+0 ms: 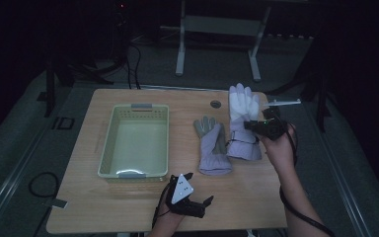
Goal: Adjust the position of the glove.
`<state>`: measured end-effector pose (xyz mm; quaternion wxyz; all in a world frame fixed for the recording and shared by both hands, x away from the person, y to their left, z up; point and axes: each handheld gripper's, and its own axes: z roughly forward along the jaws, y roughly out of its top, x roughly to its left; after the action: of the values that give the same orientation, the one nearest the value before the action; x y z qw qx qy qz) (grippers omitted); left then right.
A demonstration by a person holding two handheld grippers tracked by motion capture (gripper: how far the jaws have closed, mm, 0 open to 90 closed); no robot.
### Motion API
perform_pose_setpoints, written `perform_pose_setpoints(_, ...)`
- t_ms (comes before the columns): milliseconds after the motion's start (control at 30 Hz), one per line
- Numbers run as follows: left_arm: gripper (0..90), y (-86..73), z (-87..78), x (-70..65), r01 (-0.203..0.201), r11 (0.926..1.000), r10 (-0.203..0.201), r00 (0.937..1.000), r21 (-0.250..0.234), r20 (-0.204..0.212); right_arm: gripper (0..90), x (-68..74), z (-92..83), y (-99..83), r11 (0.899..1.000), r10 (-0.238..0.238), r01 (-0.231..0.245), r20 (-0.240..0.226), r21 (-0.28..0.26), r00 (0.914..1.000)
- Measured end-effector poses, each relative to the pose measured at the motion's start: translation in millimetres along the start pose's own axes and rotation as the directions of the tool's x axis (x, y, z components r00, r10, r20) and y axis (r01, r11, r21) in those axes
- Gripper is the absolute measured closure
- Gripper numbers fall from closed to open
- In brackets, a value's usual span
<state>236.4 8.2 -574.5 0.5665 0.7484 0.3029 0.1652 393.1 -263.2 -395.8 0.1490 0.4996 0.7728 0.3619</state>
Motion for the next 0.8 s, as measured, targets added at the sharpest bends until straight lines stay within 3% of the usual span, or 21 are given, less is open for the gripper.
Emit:
perform_pose_setpoints(67, 0.1, 0.0, 0.0, 0.0, 0.000, 1.0000, 0.000, 1.0000, 0.000, 0.000, 79.5, 4.1, 1.0, 0.3, 1.000, -0.007, 0.007, 0.004, -0.005, 1.0000)
perform_pose_setpoints(267, 0.1, 0.0, -0.1, -0.3, -0.005, 1.0000, 0.005, 1.0000, 0.000, 0.000, 79.5, 24.2, 12.1, 3.2, 1.000, -0.017, 0.017, -0.043, 0.008, 0.9989)
perform_pose_setpoints(433, 0.1, 0.0, -0.2, -0.3, -0.010, 1.0000, 0.010, 1.0000, 0.000, 0.001, 79.4, 44.0, 28.3, 1.1, 0.998, -0.033, 0.037, -0.078, 0.045, 0.9964)
perform_pose_setpoints(800, 0.1, 0.0, -0.2, -0.9, -0.009, 1.0000, 0.009, 1.0000, 0.001, 0.001, 79.4, 62.1, 58.8, -9.3, 0.994, -0.029, 0.035, -0.059, 0.106, 0.9978)
